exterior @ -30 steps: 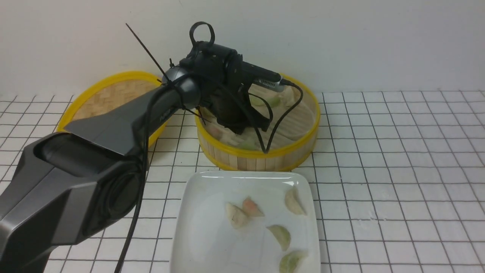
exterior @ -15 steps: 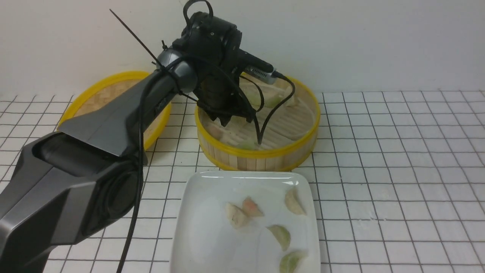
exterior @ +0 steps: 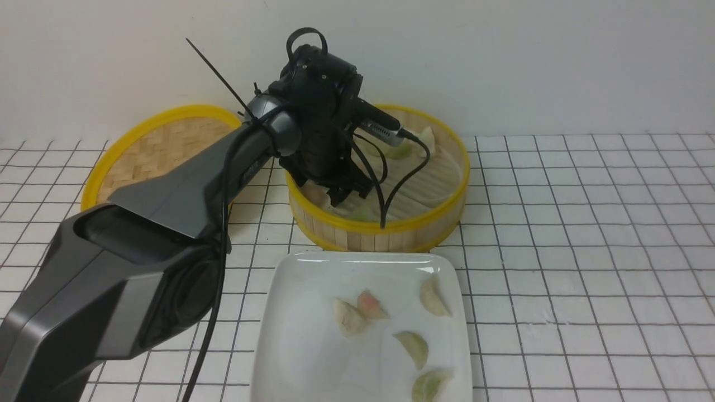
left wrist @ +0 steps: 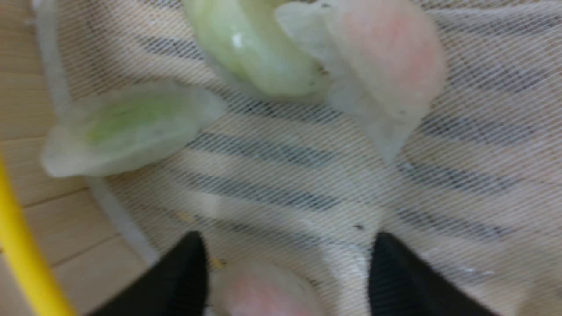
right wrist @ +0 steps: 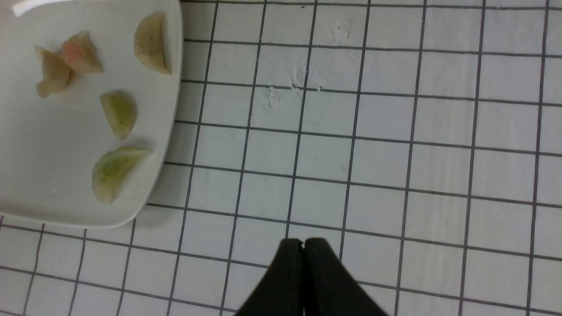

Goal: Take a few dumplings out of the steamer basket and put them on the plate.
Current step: Use the left arm to grab a dumpling from the steamer

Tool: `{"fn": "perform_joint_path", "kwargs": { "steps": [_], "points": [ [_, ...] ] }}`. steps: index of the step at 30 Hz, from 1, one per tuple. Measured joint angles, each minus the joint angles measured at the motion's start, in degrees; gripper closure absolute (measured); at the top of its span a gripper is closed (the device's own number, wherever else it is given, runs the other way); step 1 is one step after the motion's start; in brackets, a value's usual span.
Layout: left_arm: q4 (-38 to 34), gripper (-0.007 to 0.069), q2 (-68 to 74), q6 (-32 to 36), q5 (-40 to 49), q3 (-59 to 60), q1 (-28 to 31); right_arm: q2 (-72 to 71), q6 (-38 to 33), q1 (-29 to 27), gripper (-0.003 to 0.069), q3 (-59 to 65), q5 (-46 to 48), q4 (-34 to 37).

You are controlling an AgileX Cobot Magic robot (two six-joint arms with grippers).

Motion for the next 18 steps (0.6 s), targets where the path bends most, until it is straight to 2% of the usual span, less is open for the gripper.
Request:
{"fn": "perform_joint_path", "kwargs": {
  "steps": [2,5,6,7,8,12,18],
  "points": [
    [-0.7,0.0315,0.1,-0.3,0.1,0.0,0.0,0.0,0.0,0.0,0.0673,0.0,0.0,0.0],
    [-0.4,0.0501,0.1,-0.4,-0.6,-0.3,-0.1,0.0,0.0,0.0,0.0673,0.0,0.0,0.1],
    [-0.5,0.0512,0.1,-0.4,-0.7,-0.3,-0.1,0.0,0.0,0.0,0.0673,0.0,0.0,0.1],
    [-0.9,0.0578,0.3,-0.3,-0.6,-1.0,-0.2,0.0,0.0,0.0,0.0673,0.0,0.0,0.1],
    [-1.2,0.0603,0.5,-0.3,-0.3,-1.8,-0.3,0.0,0.0,0.0,0.0673,0.0,0.0,0.3],
    [-3.6,0.0631,1.1,-0.1,0.5,-5.7,-1.1,0.0,0.0,0.0,0.0673,0.0,0.0,0.4],
    [-5.3,0.0631,-1.2,0.3,0.5,-8.4,-2.3,0.0,0.0,0.0,0.0673,0.0,0.0,1.4]
  ]
}}
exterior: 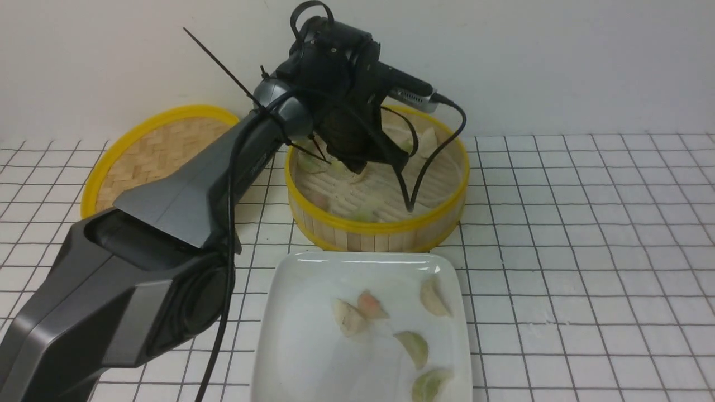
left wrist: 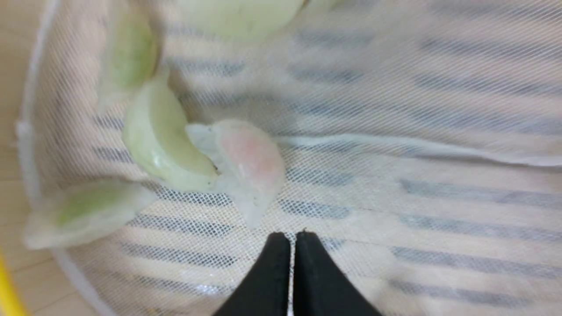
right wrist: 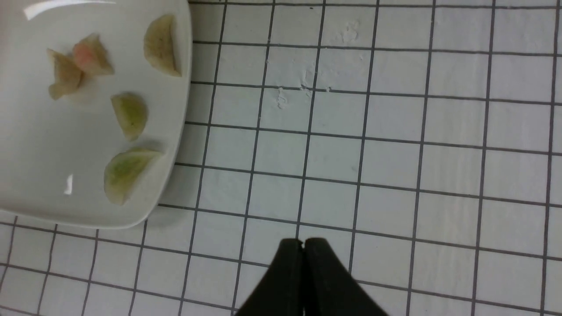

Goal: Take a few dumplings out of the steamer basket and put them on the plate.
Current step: Use the left arm to grab a dumpling from the steamer

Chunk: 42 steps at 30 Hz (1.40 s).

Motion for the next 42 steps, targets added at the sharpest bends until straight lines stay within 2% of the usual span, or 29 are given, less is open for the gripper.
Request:
{"fn": "perform_joint_path", "kwargs": {
  "steps": [5,9,12,13,14,15,19,21,29,37,41,42],
  "points": [
    [0.4,0.0626,-1.4,-1.7,0.4,0.3,0.0,0.0,0.0,0.0,0.0673,0.0,0.0,0.2],
    [0.4,0.0572,-3.1,-4.1,0.4,5.0,0.0,0.0,0.0,0.0,0.0673,0.0,0.0,0.2],
    [0.6,0.048,-4.1,-4.9,0.6,8.9,0.7,0.0,0.0,0.0,0.0673,0.0,0.0,0.2],
    [0.6,0.0473,-4.1,-5.2,0.6,9.0,0.8,0.0,0.0,0.0,0.0673,0.0,0.0,0.2],
    [0.3,0.0405,-4.1,-6.6,0.7,9.7,1.7,0.0,-0.4,0.0,0.0673,0.0,0.0,0.2],
    [0.2,0.0378,-4.1,-7.3,0.7,9.8,2.2,0.0,-0.6,0.0,0.0673,0.0,0.0,0.2],
    [-0.5,0.0274,-4.1,-9.3,0.7,9.9,4.6,0.0,-1.4,0.0,0.0673,0.0,0.0,0.2],
    [-1.5,0.0258,-4.0,-9.5,0.7,9.9,5.4,0.0,-1.4,0.0,0.0673,0.0,0.0,0.2],
    [-5.7,0.0251,-1.3,-9.7,0.4,9.9,5.7,0.0,-1.4,0.0,0.0673,0.0,0.0,0.3],
    [-6.3,0.026,-1.1,-10.6,-0.2,10.5,4.9,0.0,-1.4,0.0,0.0673,0.0,0.0,1.5],
    [-5.2,0.0347,-1.7,-10.6,-1.5,12.8,4.8,0.0,-1.4,0.0,0.0673,0.0,0.0,1.5],
    [-4.4,0.0398,-1.7,-10.6,-1.6,12.9,4.8,0.0,-1.4,0.0,0.0673,0.0,0.0,1.5]
  ]
}}
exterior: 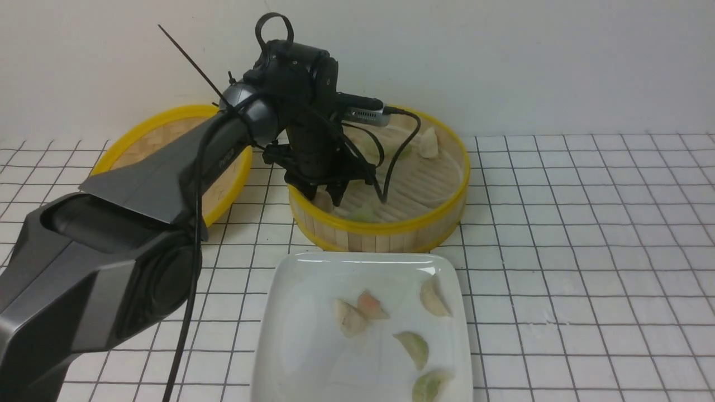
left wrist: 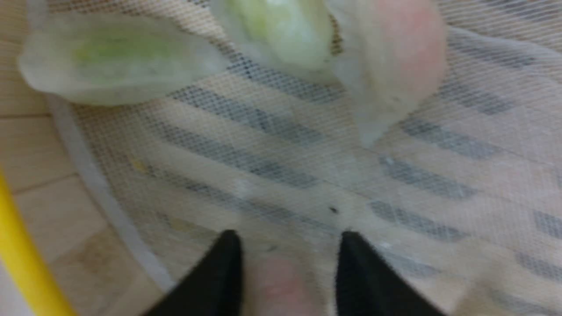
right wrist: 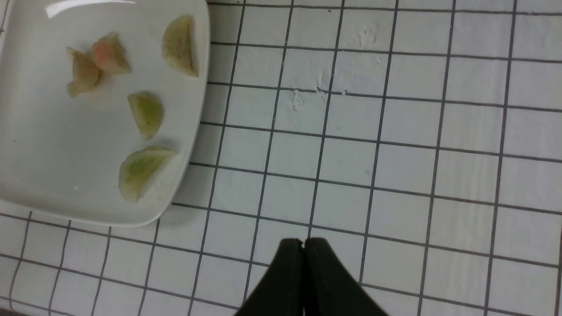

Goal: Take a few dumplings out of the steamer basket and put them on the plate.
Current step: Use the left arm to grab a dumpling from the steamer

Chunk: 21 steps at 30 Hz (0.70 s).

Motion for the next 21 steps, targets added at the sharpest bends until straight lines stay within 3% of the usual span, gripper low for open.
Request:
{"fn": "perform_joint_path", "kwargs": {
  "steps": [3,16,21],
  "points": [
    [0.4,0.0452,0.0,0.2,0.0,-0.1,-0.1,0.0,-0.1,0.0,0.0673,0.0,0.0,0.0],
    [-3.4,0.0452,-2.8,4.9,1.8,-7.7,-0.7,0.0,-2.4,0.0,0.0673,0.0,0.0,2.2],
    [-7.6,0.0452,-15.2,7.0,1.6,3.0,-0.7,0.0,-3.1,0.0,0.0673,0.0,0.0,3.6]
  ]
}}
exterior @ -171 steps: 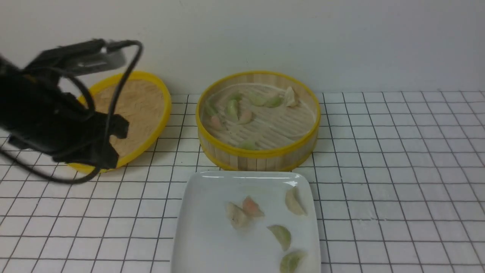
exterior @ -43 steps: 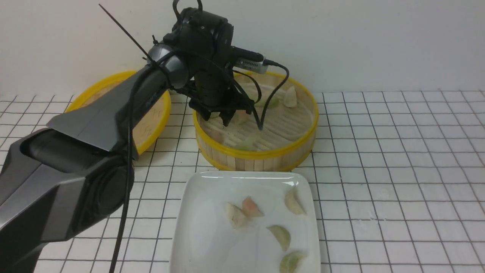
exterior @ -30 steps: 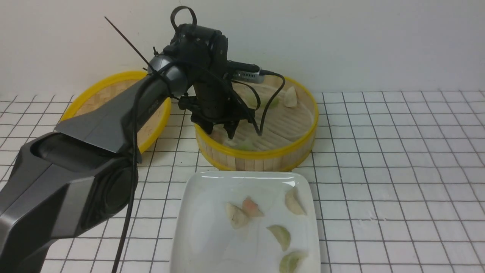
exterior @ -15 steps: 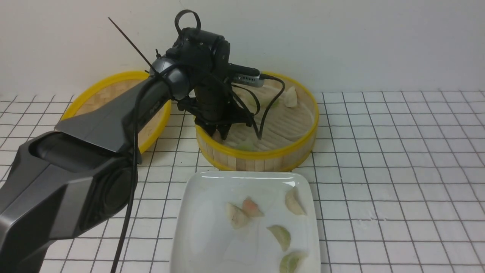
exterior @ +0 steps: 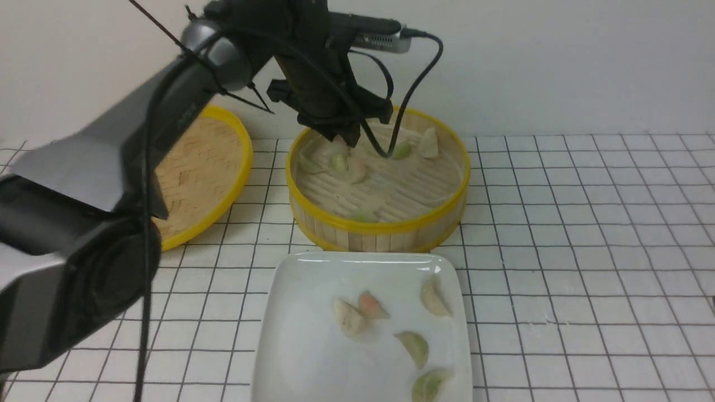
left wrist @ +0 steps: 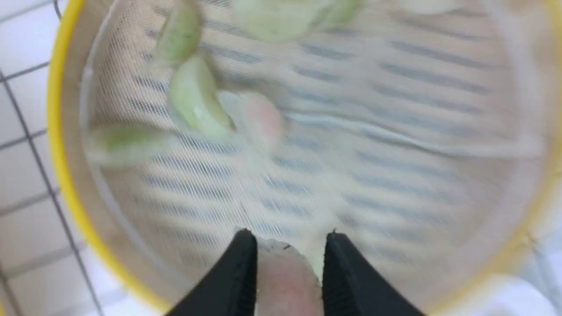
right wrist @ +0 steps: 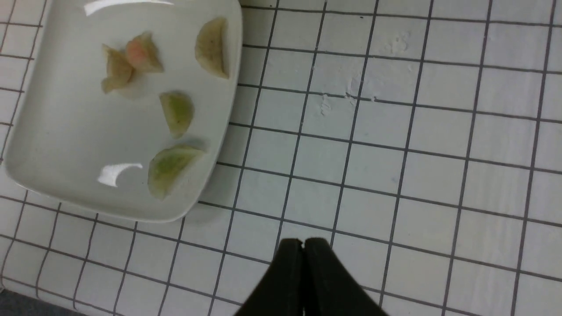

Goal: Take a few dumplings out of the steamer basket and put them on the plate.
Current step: Use the left arm to put the dumpling into the plate

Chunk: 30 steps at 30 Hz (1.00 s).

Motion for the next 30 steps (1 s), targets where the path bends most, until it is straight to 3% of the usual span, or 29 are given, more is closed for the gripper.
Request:
{"fn": "perform_joint_path", "kwargs": {
  "steps": [2,6,13,19,25,30],
  "points": [
    [-1.2,0.0452,-4.2,0.4,-0.1,5.7,0.0,0.0,0.0,0.0,0.0673,0.0,0.0,0.2],
    [-5.6,0.0452,-17.2,1.3,0.0,29.0,-0.4,0.0,-0.1,0.0,0.0673,0.0,-1.6,0.3],
    [-11.2,0.0452,-20.5,6.5,-1.3,51.9,-3.4,3.1,-0.2,0.0,0.0673,-1.4,-3.8,1.1],
    [-12.1,0.0428,-17.3,10.8,-3.5,54.7,-6.1,8.5,-3.0,0.0,0.0672,-3.9,-2.3,5.0],
    [-11.6,0.0223,-16.9,10.5,-2.6,51.9,-6.1,9.1,-4.5,0.0,0.0672,-3.9,-2.0,6.6],
    [-8.3,0.0165,-16.6,9.3,-3.5,42.3,-6.1,9.1,-4.5,0.0,0.0672,-3.9,-2.0,6.7]
  ]
}}
